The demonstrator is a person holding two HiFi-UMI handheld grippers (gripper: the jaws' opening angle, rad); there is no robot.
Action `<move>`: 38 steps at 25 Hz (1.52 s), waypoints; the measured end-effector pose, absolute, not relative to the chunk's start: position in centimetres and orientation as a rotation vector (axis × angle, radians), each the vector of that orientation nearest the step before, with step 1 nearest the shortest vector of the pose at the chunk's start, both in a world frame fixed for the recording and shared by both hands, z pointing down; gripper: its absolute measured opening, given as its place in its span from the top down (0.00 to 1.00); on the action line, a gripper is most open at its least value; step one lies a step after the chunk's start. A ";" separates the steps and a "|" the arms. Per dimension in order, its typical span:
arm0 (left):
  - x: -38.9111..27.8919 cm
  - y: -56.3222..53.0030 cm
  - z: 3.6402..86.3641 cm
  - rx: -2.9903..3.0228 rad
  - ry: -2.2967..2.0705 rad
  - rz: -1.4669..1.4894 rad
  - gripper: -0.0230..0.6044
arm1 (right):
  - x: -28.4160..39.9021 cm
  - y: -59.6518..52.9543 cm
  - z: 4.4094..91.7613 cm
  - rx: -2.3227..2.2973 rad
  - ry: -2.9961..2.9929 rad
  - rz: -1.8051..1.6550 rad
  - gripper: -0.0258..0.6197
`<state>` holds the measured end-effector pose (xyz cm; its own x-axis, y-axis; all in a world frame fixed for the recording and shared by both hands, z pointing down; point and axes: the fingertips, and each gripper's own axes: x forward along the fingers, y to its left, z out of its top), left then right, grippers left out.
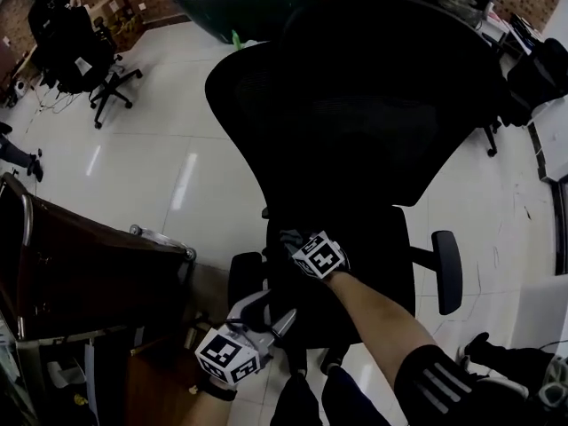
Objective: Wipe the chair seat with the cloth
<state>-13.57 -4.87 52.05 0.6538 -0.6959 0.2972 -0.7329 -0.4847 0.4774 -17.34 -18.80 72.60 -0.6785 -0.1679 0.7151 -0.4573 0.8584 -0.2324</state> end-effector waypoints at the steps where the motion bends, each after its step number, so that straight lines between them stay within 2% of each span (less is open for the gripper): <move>1: -13.7 -5.3 52.2 2.290 -1.112 0.073 0.58 | -17.7 -19.1 73.8 0.437 -2.289 0.504 0.88; 11: -14.1 -7.0 54.7 2.284 -1.138 0.038 0.57 | -20.8 -19.1 81.3 0.238 -2.222 0.252 0.88; 17: -13.5 -7.5 56.1 2.279 -1.126 0.060 0.57 | -19.2 -19.8 82.0 0.240 -2.230 0.220 0.88; 21: -12.1 -8.0 55.8 2.298 -1.096 0.061 0.57 | -13.8 -22.5 83.7 0.286 -2.087 0.087 0.88; 31: -8.3 -8.5 56.1 2.329 -1.012 0.066 0.57 | 6.2 -28.3 84.1 0.546 -1.872 0.134 0.88; 38: -7.4 -8.4 55.3 2.351 -0.989 0.066 0.57 | 14.3 -29.2 83.0 0.674 -1.739 0.146 0.88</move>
